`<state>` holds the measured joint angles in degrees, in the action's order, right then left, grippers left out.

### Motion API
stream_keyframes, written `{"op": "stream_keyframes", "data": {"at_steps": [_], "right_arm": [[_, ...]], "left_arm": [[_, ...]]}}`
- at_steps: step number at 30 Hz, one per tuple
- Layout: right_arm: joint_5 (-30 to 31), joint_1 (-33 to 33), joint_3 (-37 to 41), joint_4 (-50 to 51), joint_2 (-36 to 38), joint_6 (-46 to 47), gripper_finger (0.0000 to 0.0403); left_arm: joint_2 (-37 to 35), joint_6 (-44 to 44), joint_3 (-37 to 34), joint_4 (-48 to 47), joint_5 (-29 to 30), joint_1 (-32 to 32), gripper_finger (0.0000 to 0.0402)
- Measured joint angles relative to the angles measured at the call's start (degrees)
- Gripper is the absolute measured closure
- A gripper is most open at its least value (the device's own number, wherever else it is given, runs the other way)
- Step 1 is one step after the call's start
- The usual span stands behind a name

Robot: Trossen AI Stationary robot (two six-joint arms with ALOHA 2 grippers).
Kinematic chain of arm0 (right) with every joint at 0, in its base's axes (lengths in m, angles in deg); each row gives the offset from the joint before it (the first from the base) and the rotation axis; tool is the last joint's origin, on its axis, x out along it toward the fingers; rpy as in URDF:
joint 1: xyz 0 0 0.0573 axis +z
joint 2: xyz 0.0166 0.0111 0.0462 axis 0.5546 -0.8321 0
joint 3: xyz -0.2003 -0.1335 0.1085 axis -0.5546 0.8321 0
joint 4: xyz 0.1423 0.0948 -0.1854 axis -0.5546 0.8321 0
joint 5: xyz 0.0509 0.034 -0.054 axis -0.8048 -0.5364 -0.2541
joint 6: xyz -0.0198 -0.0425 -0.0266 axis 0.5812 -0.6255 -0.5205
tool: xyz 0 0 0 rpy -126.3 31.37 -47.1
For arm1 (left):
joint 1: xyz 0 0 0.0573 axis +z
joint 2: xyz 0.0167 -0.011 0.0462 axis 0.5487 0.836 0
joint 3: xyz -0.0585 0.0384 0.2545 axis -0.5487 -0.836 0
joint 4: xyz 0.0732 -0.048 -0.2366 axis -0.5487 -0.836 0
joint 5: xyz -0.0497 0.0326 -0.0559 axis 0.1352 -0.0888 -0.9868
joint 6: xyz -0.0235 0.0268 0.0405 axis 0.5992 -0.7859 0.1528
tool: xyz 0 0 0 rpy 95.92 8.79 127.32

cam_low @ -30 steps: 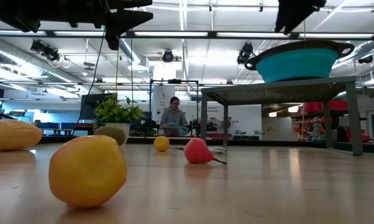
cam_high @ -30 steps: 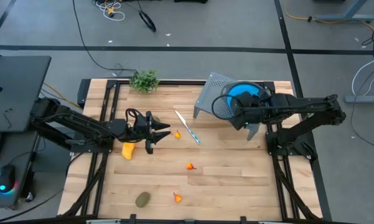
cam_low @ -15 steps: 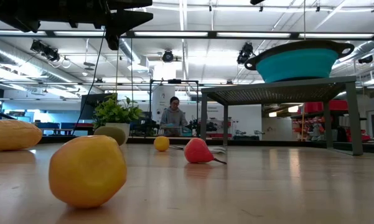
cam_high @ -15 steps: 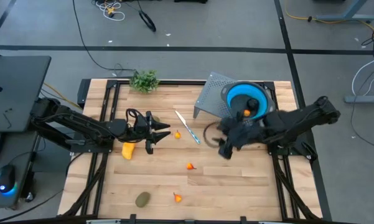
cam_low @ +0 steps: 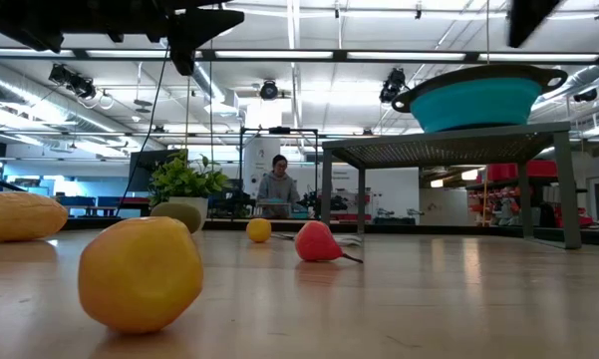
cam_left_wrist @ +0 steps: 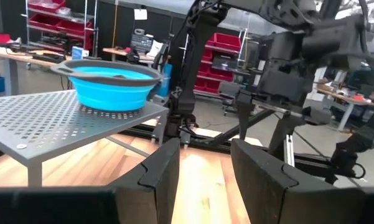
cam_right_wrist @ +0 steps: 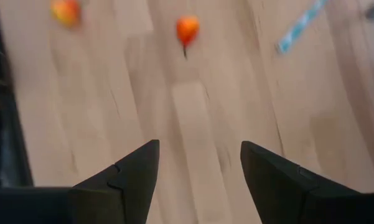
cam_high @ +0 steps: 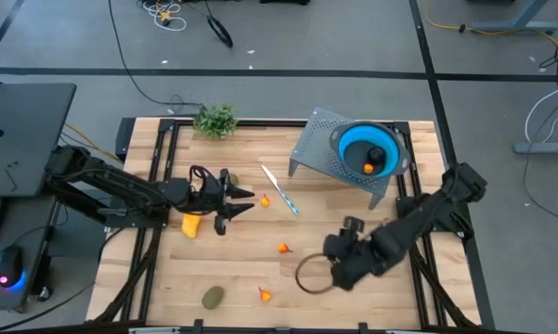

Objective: Pick & Place Fruit
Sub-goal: Put the peach into the blue strainer bowl on the shelf

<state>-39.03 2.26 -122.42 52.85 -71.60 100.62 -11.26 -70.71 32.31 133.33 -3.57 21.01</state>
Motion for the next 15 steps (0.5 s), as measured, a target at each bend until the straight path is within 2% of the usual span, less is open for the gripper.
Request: {"op": "stream_keyframes", "data": {"at_steps": [6, 9, 15], "right_arm": [[5.64, 8.43, 2.48, 2.24, -0.24, 12.25, 0.0167], [6.95, 11.67, 6.03, -1.34, -0.24, 16.33, 0.0167], [6.70, 14.45, 13.25, -9.62, -0.26, 20.25, 0.0167]], "left_arm": [[-0.01, -3.61, 0.02, 0.04, 0.40, -1.90, 0.0248], [0.68, -5.09, 1.20, -1.09, 0.38, -2.74, 0.0248], [8.53, -7.93, 9.80, -10.23, 0.18, -4.06, 0.0238]]}}
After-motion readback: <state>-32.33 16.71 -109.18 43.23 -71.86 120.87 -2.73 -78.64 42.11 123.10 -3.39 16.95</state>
